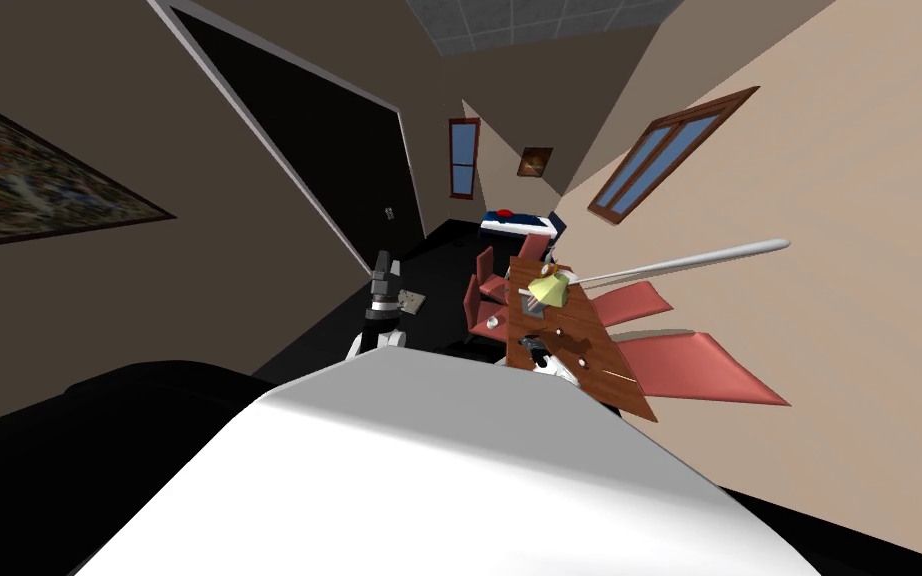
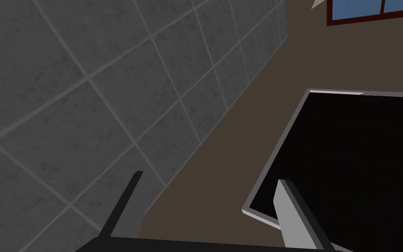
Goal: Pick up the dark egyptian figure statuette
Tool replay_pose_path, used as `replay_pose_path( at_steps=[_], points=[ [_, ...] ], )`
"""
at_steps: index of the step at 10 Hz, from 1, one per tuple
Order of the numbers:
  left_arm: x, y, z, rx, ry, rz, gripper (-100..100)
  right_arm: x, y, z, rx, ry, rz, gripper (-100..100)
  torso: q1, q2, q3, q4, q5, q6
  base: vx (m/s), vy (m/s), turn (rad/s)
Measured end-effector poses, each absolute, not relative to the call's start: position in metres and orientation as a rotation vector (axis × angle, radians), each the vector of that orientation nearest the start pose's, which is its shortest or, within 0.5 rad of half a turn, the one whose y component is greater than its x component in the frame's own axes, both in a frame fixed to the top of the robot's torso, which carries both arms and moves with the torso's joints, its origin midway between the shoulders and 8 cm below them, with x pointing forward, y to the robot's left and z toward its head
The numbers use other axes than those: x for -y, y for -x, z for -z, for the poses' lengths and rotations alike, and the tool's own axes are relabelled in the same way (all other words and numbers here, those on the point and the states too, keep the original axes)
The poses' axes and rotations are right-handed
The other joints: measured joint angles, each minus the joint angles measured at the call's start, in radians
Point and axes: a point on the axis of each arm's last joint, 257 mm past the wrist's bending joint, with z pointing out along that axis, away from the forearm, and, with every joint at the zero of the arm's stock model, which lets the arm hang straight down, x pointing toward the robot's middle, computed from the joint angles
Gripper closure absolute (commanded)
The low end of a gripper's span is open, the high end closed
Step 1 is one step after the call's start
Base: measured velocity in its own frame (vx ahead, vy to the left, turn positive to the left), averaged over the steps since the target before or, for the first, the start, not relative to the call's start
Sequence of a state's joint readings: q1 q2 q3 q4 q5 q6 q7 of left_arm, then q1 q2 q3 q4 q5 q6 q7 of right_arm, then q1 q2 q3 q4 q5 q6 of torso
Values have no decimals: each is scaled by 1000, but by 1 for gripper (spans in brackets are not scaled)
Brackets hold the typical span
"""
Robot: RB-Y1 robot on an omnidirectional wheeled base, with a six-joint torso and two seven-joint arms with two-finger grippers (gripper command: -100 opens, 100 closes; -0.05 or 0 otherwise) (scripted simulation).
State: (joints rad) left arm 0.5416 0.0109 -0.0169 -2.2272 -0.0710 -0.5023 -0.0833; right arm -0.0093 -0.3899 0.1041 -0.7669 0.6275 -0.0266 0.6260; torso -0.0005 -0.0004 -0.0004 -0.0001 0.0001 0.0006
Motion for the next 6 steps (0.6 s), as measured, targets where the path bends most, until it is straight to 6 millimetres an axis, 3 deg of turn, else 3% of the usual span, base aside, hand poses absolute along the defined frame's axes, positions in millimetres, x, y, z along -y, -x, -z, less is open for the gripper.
replay_pose_path(
  at_steps=[3, 4, 5, 6],
  points=[
    [-271, -352, 14, -747, 641, 1166, 0, 431, -373, 546, -2327, -54, 229, 100, 1, 1, 0, 0, 1, 0, 0, 0, 0],
    [-271, -352, 14, -747, 641, 1166, 0, 431, -373, 546, -2327, -54, 229, 0, 1, 1, 0, 0, 1, 0, 0, 0, 0],
    [-271, -352, 14, -747, 641, 1166, 0, 431, -373, 546, -2327, -54, 229, 100, 1, 1, 0, 0, 1, 0, -66, 49, 194],
    [-271, -352, 13, -746, 641, 1166, 0, 443, -373, 544, -2330, -64, 239, 100, 3, 4, 2, 0, 1, -1, -137, 104, 198]
  ],
)
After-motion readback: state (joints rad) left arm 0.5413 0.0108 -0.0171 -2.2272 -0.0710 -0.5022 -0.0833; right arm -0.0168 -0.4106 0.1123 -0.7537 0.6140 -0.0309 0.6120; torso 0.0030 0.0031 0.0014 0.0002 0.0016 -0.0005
